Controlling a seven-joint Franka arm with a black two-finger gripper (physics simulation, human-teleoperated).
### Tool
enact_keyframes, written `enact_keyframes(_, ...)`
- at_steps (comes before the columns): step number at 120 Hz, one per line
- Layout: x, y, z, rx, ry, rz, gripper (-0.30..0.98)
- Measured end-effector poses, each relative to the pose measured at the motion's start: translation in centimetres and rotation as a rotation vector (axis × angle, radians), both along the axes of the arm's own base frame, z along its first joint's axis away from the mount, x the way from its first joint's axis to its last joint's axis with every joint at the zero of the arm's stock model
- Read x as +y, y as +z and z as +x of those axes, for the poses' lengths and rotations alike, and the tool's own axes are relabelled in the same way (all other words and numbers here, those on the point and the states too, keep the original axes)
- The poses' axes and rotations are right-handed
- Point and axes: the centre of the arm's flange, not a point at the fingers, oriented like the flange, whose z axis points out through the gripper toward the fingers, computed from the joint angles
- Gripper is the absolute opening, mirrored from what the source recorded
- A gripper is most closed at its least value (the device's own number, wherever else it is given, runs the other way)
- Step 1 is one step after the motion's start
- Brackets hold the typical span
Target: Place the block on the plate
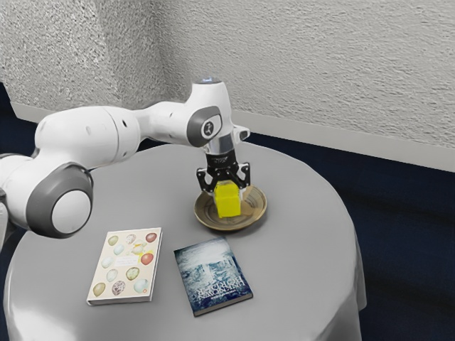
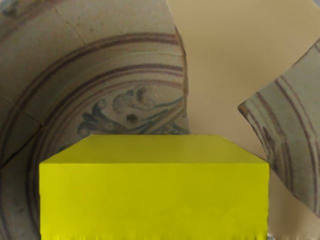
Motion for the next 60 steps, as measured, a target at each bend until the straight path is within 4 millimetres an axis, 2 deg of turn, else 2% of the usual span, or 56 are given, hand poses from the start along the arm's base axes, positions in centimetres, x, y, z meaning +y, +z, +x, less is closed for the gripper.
enact_keyframes(20, 0.0, 0.0, 0.0, 0.002, -0.005, -0.010, 0.59)
enact_keyframes(36, -0.2, 0.8, 0.1, -0.007, -0.012, -0.015, 0.63)
enact_keyframes(48, -0.1, 3.3, 0.1, -0.030, -0.015, -0.017, 0.65)
enact_keyframes(60, 0.3, 7.6, -0.3, -0.069, -0.017, -0.013, 0.67)
